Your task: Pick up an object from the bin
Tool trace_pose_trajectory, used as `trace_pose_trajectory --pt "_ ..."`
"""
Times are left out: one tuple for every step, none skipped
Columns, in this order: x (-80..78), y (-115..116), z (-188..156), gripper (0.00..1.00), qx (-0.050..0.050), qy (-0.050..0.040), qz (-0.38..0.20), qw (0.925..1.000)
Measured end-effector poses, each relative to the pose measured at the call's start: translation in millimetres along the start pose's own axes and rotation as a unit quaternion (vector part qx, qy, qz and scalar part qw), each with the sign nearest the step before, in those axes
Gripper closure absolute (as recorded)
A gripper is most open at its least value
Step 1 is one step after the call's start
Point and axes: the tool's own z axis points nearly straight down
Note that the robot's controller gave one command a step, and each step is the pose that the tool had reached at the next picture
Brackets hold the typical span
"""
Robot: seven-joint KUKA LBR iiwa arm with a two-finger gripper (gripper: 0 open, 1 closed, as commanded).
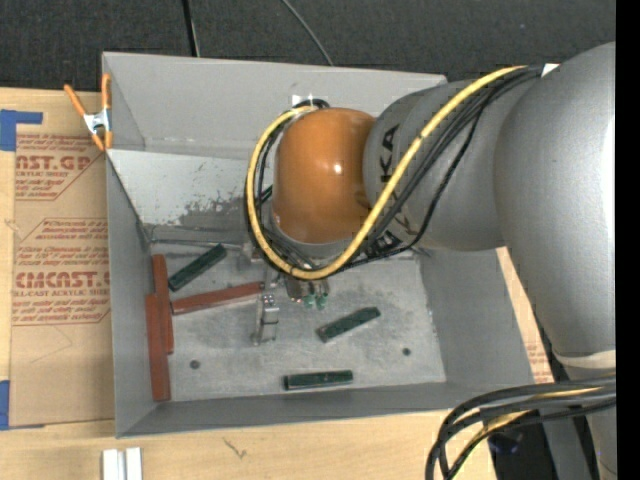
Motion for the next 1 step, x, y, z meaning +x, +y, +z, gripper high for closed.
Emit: trace_pose_trajectory --pt "-31.1 24.0 13.1 0.00 0.000 0.0054 -0.132 0.9913"
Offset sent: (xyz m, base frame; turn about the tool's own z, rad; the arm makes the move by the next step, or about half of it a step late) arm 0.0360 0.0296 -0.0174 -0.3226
